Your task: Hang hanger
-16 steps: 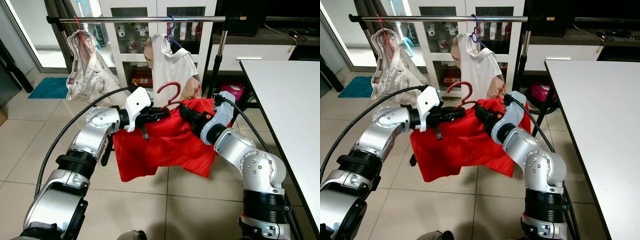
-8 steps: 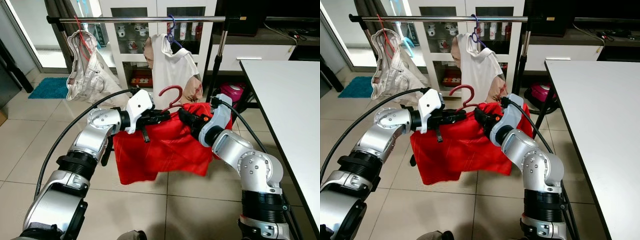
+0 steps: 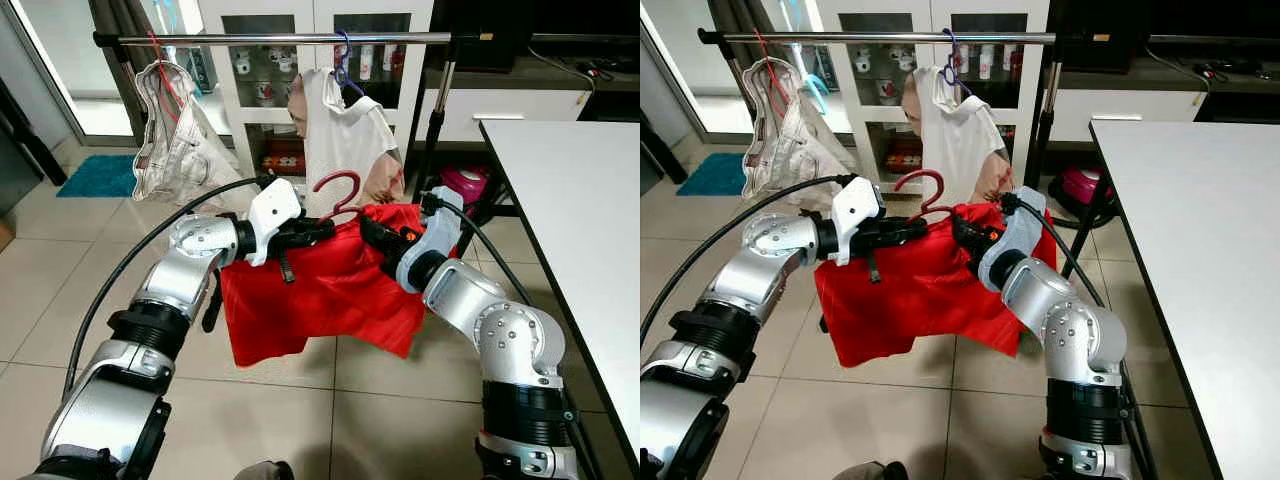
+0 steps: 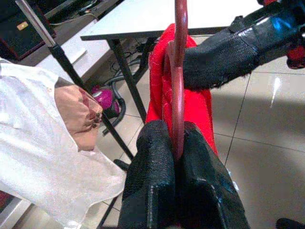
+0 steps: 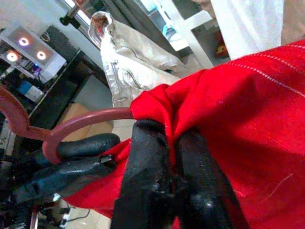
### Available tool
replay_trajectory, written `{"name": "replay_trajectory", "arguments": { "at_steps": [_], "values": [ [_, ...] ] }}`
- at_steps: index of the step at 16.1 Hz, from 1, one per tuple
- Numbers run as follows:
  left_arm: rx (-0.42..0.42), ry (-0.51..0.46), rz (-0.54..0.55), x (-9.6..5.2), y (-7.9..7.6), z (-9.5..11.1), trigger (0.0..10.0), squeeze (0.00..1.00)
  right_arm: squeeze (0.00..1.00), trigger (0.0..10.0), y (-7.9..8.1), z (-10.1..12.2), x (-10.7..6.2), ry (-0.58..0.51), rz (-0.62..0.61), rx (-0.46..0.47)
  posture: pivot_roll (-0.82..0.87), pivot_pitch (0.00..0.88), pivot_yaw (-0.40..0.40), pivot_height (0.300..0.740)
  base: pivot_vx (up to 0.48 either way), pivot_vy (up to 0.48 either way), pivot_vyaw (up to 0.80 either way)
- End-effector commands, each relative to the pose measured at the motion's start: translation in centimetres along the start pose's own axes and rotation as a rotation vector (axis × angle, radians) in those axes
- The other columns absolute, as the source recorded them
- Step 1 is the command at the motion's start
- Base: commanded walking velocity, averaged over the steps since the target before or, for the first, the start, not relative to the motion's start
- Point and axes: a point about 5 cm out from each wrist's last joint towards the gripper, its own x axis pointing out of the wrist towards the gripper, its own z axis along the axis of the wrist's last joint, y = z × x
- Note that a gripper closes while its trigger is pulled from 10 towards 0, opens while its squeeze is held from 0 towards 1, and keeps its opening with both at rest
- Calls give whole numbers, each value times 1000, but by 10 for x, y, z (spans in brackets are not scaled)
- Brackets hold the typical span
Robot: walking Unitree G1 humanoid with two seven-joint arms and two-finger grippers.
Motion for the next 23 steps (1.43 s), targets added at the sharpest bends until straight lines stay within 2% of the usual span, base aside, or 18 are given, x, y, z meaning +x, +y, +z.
{"name": "replay_trajectory", "arguments": {
  "at_steps": [1,7,12,14,16,23],
  "values": [
    [37,-7,23,-5,8,7,0,0,0,0,2,2,-1,-22,16,8,-166,0,93,740,0,0,0],
    [51,25,40,-10,12,4,0,0,0,0,0,6,-3,-52,23,23,-166,0,94,740,0,0,0],
    [90,111,74,-25,22,-5,0,0,0,0,-16,17,-10,-128,-46,51,-165,0,91,740,0,0,0],
    [115,155,66,-30,23,-10,0,0,0,0,-20,24,-12,-152,-59,50,-164,0,91,740,0,0,0],
    [133,203,33,-36,23,-17,0,0,0,0,-31,37,-17,-191,-96,43,-163,0,88,740,0,0,0],
    [109,250,24,-44,23,-29,0,0,0,0,-49,54,-26,-246,-152,37,-161,0,85,740,0,0,0]
  ]
}}
